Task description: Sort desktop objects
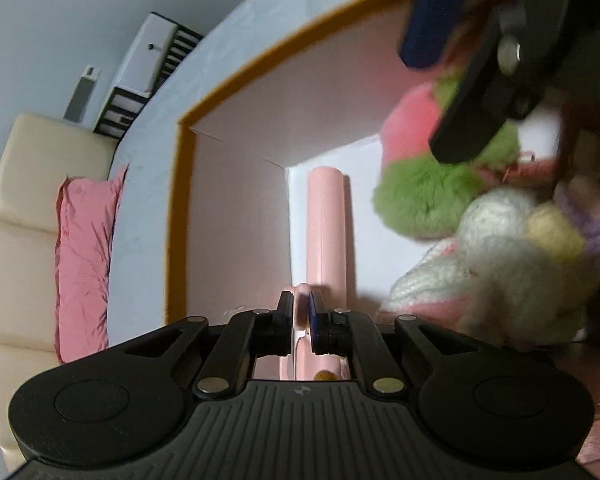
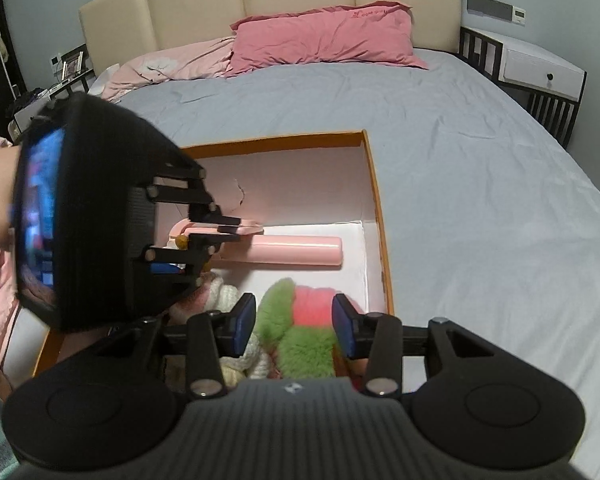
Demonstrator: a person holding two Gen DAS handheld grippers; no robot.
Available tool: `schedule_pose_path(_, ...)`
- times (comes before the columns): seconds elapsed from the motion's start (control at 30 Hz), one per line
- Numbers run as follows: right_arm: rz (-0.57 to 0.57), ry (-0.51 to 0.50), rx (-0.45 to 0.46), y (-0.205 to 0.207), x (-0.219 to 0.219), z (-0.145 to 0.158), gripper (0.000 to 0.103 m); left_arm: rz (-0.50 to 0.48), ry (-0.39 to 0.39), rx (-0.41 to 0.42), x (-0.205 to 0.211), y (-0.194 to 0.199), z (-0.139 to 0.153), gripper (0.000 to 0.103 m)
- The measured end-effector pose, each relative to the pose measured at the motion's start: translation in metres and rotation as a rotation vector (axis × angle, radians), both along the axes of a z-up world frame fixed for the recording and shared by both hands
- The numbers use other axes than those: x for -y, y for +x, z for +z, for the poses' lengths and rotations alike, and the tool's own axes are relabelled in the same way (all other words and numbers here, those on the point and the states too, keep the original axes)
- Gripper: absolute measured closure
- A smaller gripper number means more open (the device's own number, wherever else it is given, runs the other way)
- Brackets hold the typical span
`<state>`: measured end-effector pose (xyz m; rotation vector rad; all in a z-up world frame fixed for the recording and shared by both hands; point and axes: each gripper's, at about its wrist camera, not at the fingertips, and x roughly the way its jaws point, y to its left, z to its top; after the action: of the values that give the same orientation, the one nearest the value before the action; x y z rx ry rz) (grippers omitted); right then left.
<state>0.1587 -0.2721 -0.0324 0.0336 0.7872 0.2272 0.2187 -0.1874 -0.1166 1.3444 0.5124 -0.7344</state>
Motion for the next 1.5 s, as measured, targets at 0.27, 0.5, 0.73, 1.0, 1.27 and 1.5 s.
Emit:
schedule_pose_path(0.27,0.01,0.016,0.066,-0.016,-0.005,0.019,0.051,0.215,-0.264,-0.028,-0.028,-0.013,0.078,0.093)
schedule_pose_path(0.5,0.027,0.033,0.17,-0.047,-0.009,0.05,0.048,0.421,-0.514,-0.102,-0.06,-0.062,0.141,0.092)
schedule_pose_path(0.73,0.043,0.005,0.233,-0.086,-0.017,0.065,0.043,0.643,-0.745,-0.15,-0.094,-0.119,0.163,0.086)
schedule_pose_path(1.0,0.03,-0.014,0.241,-0.12,-0.022,0.06,0.032,0.795,-0.971,-0.196,-0.117,-0.162,0.143,0.074)
schedule_pose_path(1.27,0.014,-0.07,0.198,-0.133,-0.023,0.035,0.03,0.868,-1.034,-0.217,-0.121,-0.171,0.115,0.048)
schedule_pose_path(1.5,0.022,-0.075,0.196,-0.131,-0.025,0.016,0.029,0.88,-1.023,-0.196,-0.114,-0.169,0.099,0.036)
